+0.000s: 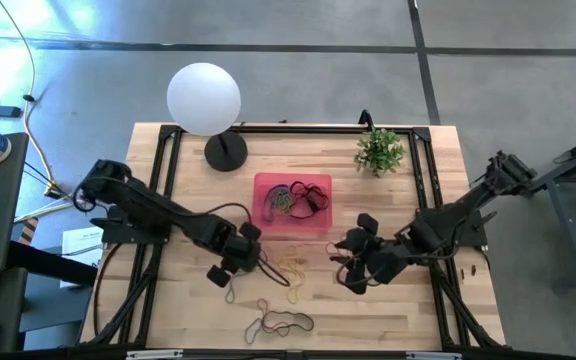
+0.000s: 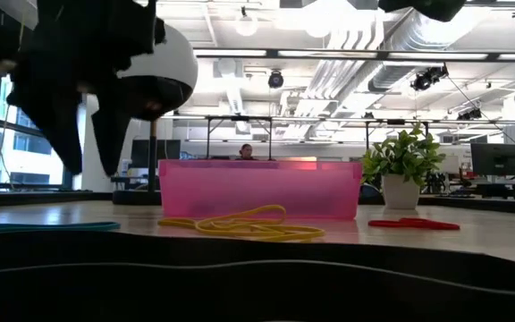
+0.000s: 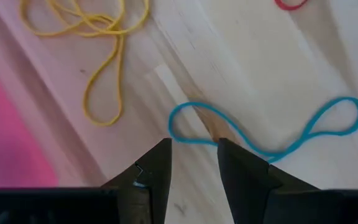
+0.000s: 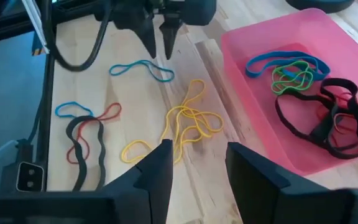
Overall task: Pick and place rubber bands into bin
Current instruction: Put the blue rubber band into the red bin
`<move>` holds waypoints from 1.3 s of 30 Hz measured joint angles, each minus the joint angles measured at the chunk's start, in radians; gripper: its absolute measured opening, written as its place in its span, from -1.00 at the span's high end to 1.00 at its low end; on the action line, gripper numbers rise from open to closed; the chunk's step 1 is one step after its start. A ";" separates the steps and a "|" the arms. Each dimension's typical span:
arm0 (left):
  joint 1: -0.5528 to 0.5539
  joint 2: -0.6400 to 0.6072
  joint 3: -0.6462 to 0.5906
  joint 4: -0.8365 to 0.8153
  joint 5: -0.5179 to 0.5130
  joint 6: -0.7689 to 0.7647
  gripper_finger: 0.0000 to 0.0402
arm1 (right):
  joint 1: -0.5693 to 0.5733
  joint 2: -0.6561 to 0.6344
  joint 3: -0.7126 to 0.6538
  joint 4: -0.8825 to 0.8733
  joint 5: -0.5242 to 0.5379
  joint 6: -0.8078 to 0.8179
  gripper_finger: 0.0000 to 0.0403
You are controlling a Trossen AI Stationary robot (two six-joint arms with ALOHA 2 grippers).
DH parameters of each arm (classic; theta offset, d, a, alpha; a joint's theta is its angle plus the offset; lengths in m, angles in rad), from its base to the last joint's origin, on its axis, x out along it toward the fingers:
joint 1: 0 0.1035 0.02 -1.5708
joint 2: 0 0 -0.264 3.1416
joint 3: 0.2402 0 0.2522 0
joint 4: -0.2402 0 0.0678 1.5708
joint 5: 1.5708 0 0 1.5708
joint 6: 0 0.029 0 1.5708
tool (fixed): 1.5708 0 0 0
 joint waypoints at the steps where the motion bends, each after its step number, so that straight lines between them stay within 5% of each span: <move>1: 0.000 0.011 0.000 0.003 -0.001 0.003 0.42 | 0.002 0.001 0.000 -0.001 0.000 0.001 0.32; 25: 0.001 0.193 0.007 0.094 -0.036 -0.084 0.43 | 0.001 0.012 0.000 -0.004 0.005 -0.007 0.34; 35: 0.006 0.204 0.009 0.072 0.022 -0.140 0.93 | -0.001 0.012 0.000 -0.005 0.030 -0.016 0.34; 39: 0.008 0.204 0.008 0.071 0.047 -0.141 0.95 | -0.001 0.012 0.000 -0.005 0.029 -0.016 0.34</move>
